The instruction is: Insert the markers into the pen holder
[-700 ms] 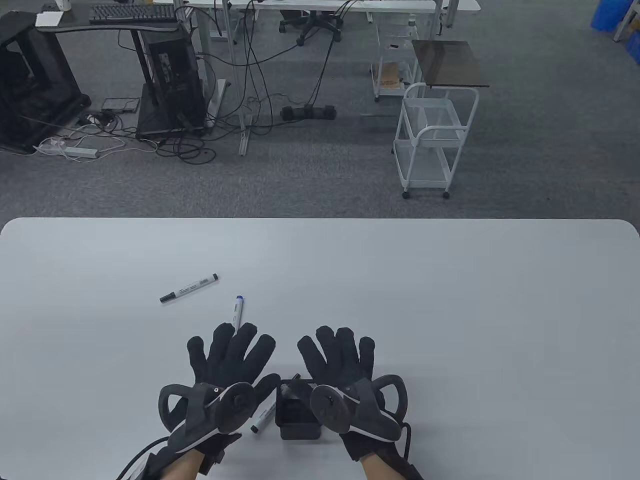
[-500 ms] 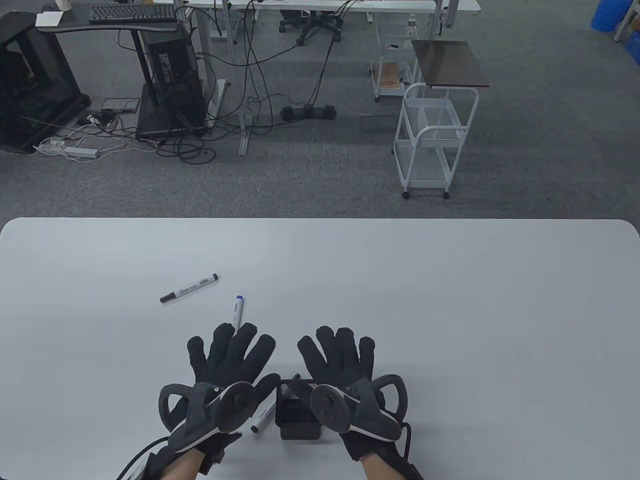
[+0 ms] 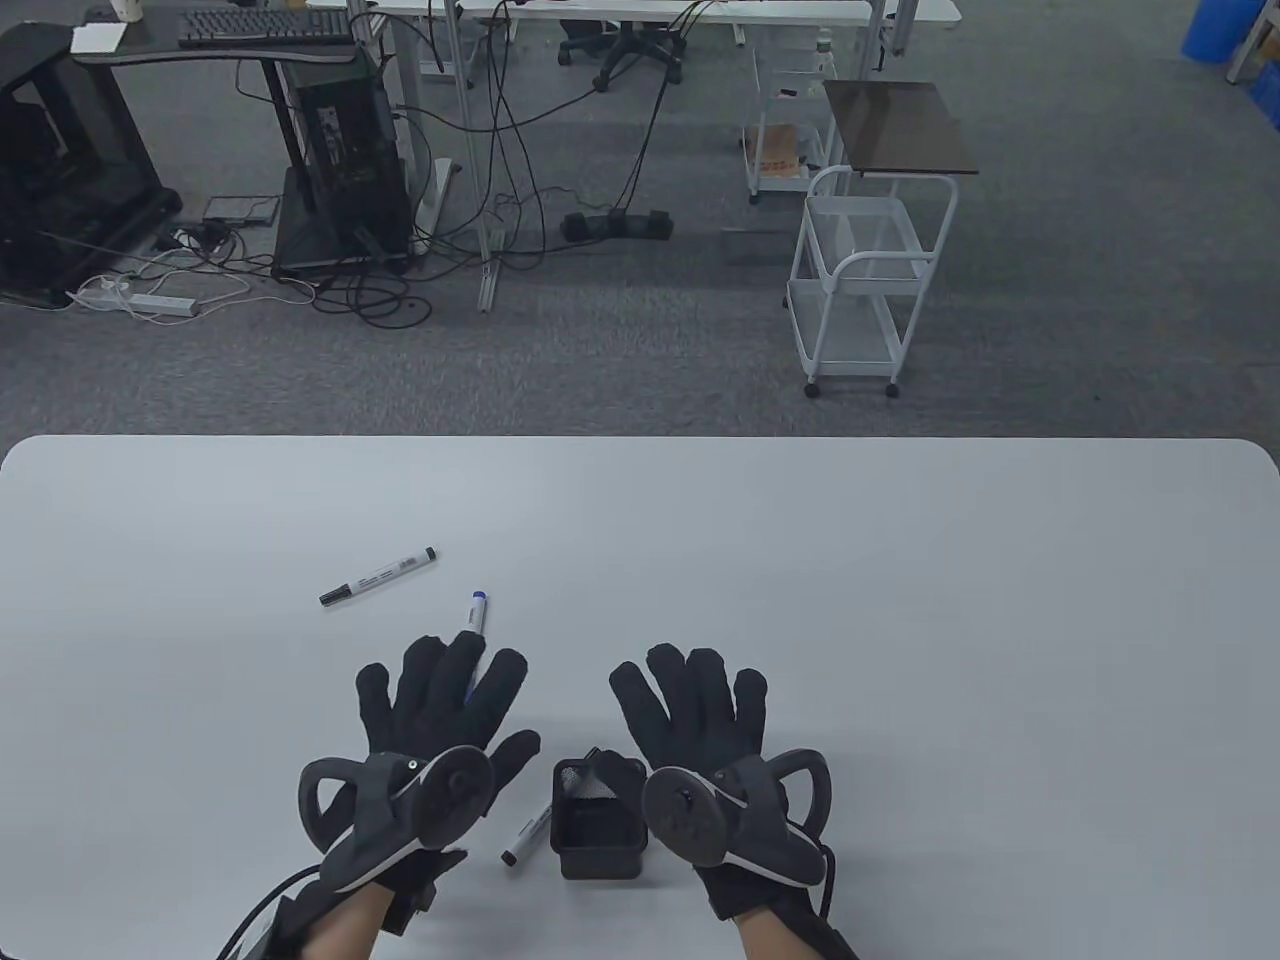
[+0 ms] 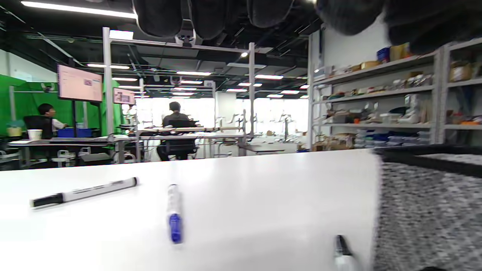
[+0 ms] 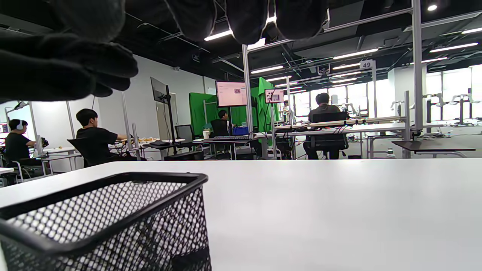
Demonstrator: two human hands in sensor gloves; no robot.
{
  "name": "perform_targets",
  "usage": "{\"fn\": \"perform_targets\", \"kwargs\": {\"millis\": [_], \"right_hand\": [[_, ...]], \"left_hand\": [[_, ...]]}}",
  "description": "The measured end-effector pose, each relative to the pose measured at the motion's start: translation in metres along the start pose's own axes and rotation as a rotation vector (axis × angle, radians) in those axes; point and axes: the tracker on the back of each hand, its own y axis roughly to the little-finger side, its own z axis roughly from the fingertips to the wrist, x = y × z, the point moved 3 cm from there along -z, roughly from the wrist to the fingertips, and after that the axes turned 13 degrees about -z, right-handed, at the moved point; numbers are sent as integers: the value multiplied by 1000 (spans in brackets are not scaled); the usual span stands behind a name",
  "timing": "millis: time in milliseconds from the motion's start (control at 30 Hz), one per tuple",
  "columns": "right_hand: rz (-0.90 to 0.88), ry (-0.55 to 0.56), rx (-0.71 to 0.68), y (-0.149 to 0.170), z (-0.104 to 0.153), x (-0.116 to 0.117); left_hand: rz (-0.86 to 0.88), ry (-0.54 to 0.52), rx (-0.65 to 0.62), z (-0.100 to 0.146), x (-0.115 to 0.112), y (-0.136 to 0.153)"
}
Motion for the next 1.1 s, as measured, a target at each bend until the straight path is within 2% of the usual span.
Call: {"fn": "perform_targets", "kwargs": {"millis": [267,500,667,833,1100], "right_hand": [[4,-16,21,6,-2,5],[30,-30,22,3,-3,10],[16,-27,23,7,-4,10],[17,-25,36,10,-4,9],[40,-23,52,12,-4,8]], "left_hand": [[-45,211,135,-51,-30,78],[-110,427,290,-94,-80,129],[-214,515,332,-117,-112,143],[-264,580,341,-140,-142,146],[-261,598,372,-167,-171,145]]}}
